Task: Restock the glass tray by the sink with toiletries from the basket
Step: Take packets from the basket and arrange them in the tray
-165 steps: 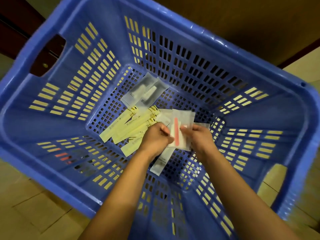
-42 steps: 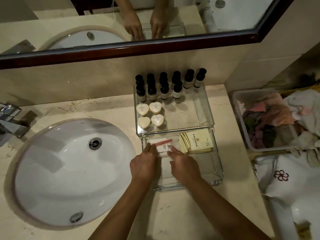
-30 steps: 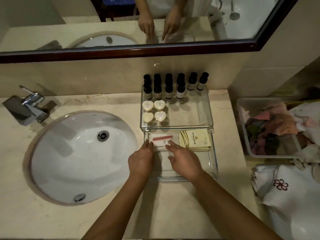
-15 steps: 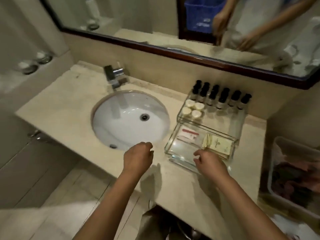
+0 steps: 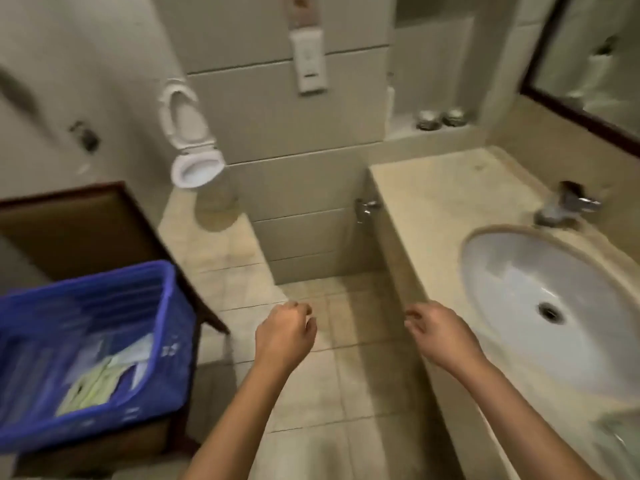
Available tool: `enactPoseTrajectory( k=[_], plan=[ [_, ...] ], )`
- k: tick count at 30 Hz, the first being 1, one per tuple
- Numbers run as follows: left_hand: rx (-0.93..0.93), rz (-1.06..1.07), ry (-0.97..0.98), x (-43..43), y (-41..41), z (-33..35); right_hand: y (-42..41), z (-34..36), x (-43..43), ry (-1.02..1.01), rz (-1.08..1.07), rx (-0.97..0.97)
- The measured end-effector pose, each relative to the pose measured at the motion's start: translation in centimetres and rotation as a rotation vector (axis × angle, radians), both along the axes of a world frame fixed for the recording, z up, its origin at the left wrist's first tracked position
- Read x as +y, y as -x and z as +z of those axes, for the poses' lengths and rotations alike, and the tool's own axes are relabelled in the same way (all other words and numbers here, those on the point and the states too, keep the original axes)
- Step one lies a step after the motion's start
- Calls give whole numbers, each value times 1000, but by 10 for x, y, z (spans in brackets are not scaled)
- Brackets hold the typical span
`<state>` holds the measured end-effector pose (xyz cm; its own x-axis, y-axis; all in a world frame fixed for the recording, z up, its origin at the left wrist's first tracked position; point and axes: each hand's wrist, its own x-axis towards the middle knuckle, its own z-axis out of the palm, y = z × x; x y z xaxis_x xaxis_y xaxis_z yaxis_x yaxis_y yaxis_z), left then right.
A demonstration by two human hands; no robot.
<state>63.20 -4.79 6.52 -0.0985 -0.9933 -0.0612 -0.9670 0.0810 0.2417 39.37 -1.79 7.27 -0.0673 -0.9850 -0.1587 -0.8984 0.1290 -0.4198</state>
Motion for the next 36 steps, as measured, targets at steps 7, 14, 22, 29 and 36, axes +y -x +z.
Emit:
enactPoseTrajectory(
  k=[7, 14, 22, 29, 36],
  plan=[
    [-3, 403, -80, 23, -244, -1, -229, 21, -78, 102, 353, -30],
    [72, 811, -195, 103, -446, -6, -450, 9, -86, 59, 663, -102],
    [189, 950, -340, 127, -509, -39, -544, -29, -93, -122, 896, 145],
    [300, 981, -379, 94, -530, -63, -587, -68, -142, -251, 951, 242],
    [344, 1048, -517, 50, -571, -100, -644, -130, -219, -405, 1046, 299]
  ],
)
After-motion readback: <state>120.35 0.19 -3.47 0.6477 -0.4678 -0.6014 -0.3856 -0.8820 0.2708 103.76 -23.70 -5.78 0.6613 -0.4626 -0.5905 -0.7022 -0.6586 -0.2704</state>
